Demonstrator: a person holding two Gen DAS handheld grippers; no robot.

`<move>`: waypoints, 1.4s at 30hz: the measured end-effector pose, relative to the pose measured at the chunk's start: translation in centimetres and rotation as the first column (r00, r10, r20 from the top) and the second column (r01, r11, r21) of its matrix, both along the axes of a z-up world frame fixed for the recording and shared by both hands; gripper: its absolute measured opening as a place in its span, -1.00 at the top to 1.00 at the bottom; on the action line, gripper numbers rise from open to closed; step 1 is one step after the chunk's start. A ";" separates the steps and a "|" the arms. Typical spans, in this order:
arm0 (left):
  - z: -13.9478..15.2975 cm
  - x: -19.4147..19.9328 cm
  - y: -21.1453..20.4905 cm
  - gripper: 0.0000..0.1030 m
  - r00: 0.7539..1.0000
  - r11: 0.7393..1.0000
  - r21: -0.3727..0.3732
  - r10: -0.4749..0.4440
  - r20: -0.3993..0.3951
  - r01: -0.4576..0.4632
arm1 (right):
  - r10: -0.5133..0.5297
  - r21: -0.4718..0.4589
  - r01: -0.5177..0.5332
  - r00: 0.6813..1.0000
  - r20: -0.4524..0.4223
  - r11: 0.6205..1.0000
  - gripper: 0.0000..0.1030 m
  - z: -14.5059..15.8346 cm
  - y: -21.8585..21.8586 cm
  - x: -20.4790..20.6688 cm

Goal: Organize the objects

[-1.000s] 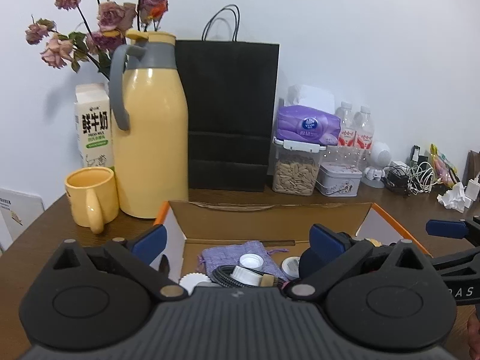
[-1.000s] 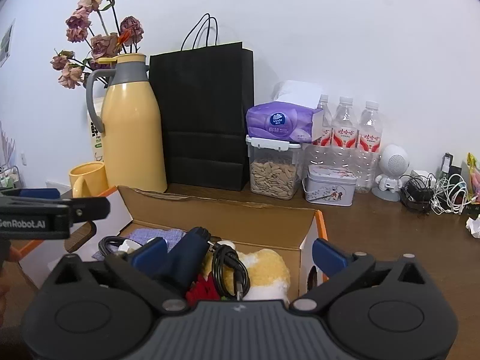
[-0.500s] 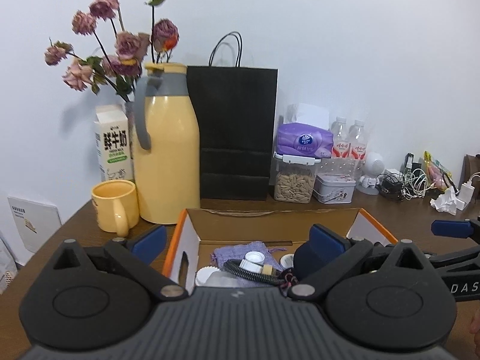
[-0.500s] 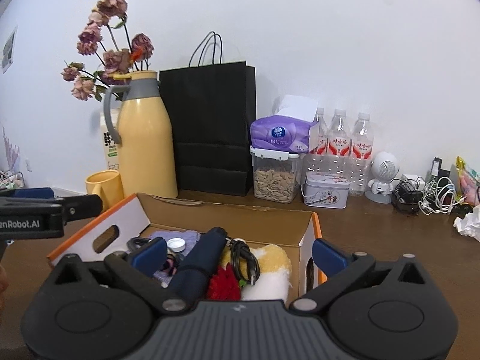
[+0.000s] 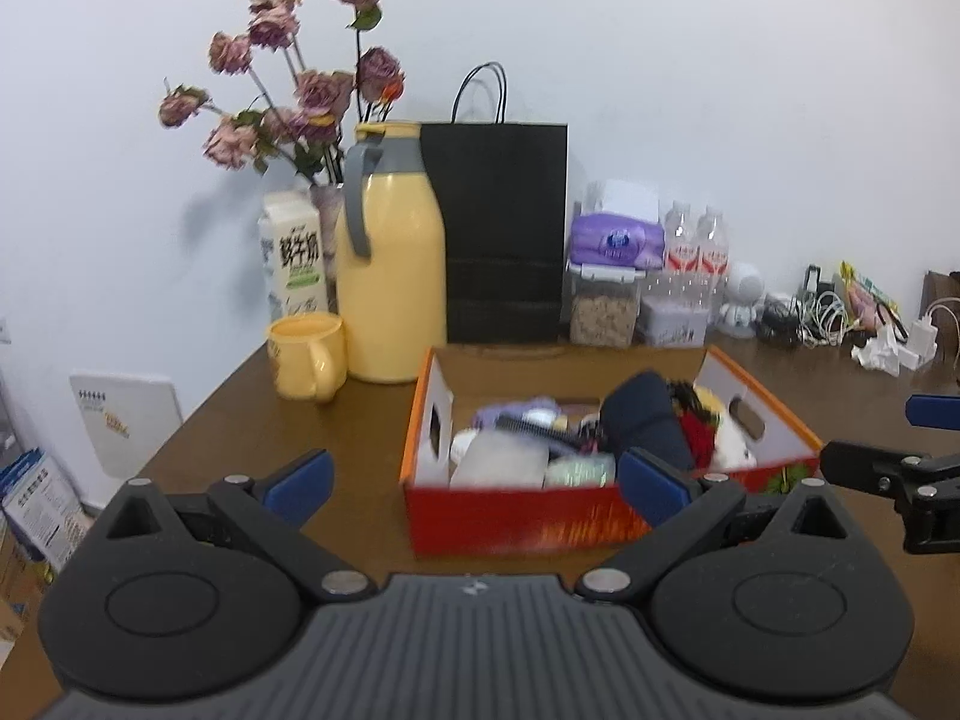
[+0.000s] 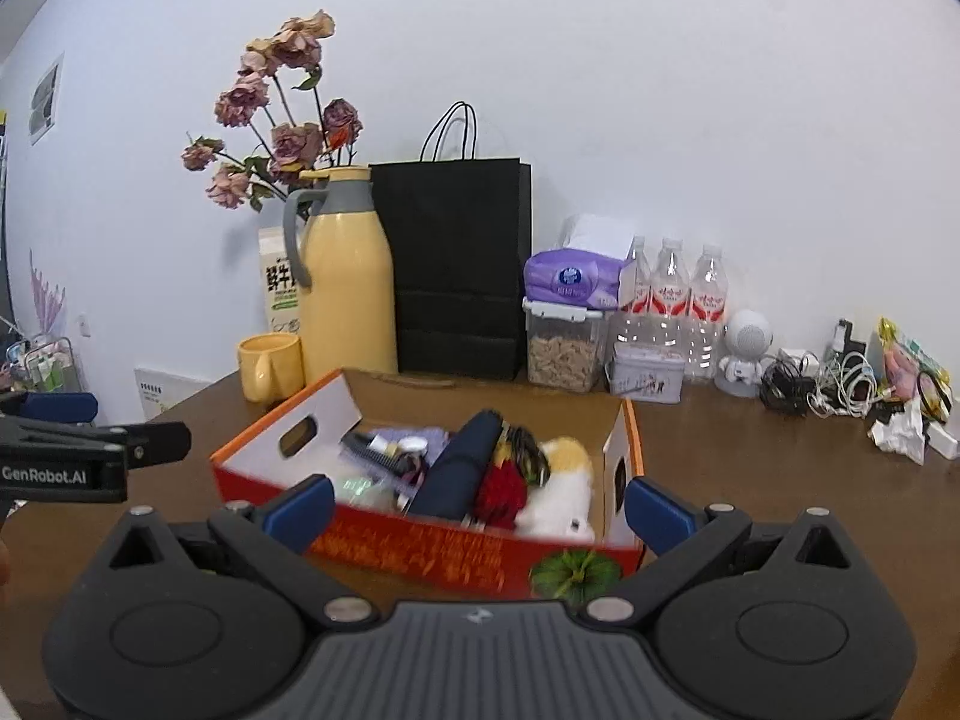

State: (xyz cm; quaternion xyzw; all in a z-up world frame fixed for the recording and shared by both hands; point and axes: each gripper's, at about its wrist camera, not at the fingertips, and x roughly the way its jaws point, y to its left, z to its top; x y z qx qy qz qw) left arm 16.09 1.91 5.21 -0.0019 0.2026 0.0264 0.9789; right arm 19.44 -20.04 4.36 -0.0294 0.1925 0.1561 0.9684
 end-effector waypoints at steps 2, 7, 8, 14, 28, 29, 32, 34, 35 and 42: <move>-0.5 -1.0 0.2 -1.00 1.000 1.000 -0.004 0.000 -0.015 0.000 | -0.003 0.000 0.003 1.000 -0.018 1.000 -1.00 -0.5 -0.1 -1.2; -1.4 -3.3 -0.1 -1.00 0.999 1.000 -0.002 -0.008 -0.050 0.008 | -0.018 0.002 0.018 0.998 -0.063 1.000 -1.00 -1.7 -0.5 -3.1; -1.5 -3.6 -0.2 -1.00 0.998 1.000 -0.002 -0.009 -0.055 0.009 | -0.021 0.004 0.021 0.997 -0.068 1.000 -1.00 -1.9 -0.6 -3.3; -2.1 -5.1 -0.5 -1.00 0.997 1.000 -0.004 -0.004 -0.073 0.004 | -0.027 0.014 0.028 0.996 -0.091 1.000 -1.00 -2.4 -0.9 -4.6; -2.2 -6.2 -0.6 -1.00 0.997 1.000 -0.001 0.004 -0.071 -0.004 | -0.016 0.018 0.018 0.994 -0.104 1.000 -1.00 -2.7 -0.5 -5.4; -2.2 -6.2 -0.6 -1.00 0.997 1.000 -0.001 0.003 -0.072 -0.003 | -0.016 0.017 0.018 0.994 -0.105 1.000 -1.00 -2.7 -0.5 -5.4; -2.2 -6.2 -0.6 -1.00 0.997 1.000 -0.001 0.003 -0.072 -0.003 | -0.016 0.017 0.018 0.994 -0.106 1.000 -1.00 -2.7 -0.4 -5.4; -2.1 -6.2 -0.6 -1.00 0.997 1.000 0.000 0.003 -0.071 -0.003 | -0.016 0.017 0.018 0.994 -0.106 1.000 -1.00 -2.7 -0.4 -5.4; -2.2 -6.2 -0.7 -1.00 0.997 1.000 -0.001 0.003 -0.071 -0.003 | -0.015 0.017 0.017 0.994 -0.105 1.000 -1.00 -2.7 -0.4 -5.4; -2.2 -6.1 -0.7 -1.00 0.997 1.000 -0.001 0.004 -0.074 -0.004 | -0.015 0.016 0.017 0.994 -0.107 1.000 -1.00 -2.8 -0.3 -5.4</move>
